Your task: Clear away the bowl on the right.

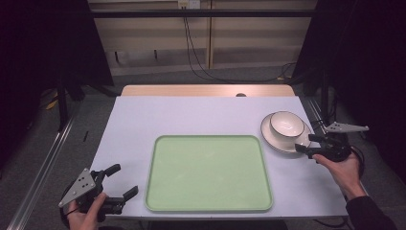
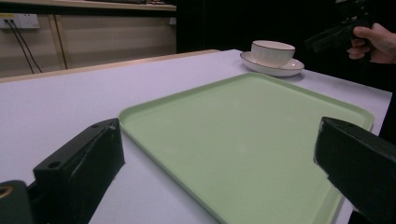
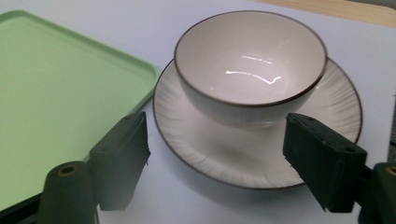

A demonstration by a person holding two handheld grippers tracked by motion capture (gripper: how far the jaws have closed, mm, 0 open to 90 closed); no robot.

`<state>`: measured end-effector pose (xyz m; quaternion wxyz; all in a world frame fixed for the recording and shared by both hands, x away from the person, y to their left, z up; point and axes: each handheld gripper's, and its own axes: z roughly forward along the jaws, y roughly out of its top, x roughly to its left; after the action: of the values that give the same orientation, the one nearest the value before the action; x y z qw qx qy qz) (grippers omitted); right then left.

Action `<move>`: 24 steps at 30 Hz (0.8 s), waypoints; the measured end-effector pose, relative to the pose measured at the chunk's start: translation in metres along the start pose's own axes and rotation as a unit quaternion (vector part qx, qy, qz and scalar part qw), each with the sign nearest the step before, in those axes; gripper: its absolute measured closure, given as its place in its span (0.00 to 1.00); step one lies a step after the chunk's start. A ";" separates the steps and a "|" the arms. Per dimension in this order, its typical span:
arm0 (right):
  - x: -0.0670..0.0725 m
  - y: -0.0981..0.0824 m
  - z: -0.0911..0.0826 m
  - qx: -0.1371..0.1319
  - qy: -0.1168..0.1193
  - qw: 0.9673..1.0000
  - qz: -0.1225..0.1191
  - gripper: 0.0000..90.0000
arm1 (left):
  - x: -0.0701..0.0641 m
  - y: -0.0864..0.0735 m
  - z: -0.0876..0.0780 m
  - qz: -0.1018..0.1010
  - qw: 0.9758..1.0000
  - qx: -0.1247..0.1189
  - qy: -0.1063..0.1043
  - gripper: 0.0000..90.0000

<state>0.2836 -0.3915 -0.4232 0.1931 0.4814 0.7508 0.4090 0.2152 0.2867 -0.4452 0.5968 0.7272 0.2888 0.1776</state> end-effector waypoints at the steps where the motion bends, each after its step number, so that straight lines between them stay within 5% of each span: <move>1: -0.002 0.003 0.001 0.001 -0.003 1.000 0.004 0.25 | 0.000 0.000 0.000 0.000 1.000 0.000 0.000 0.02; 14: -0.024 0.026 0.009 0.006 -0.009 1.000 0.007 0.31 | -0.001 0.000 0.000 -0.005 1.000 0.000 0.002 0.02; 24: -0.040 0.046 0.032 0.047 -0.027 0.999 0.001 0.40 | 0.000 0.000 0.000 0.001 1.000 0.005 0.004 0.02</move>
<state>0.3500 -0.4036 -0.4097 0.1905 0.5015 0.7632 0.3602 0.2154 0.2864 -0.4457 0.5915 0.7298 0.2920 0.1796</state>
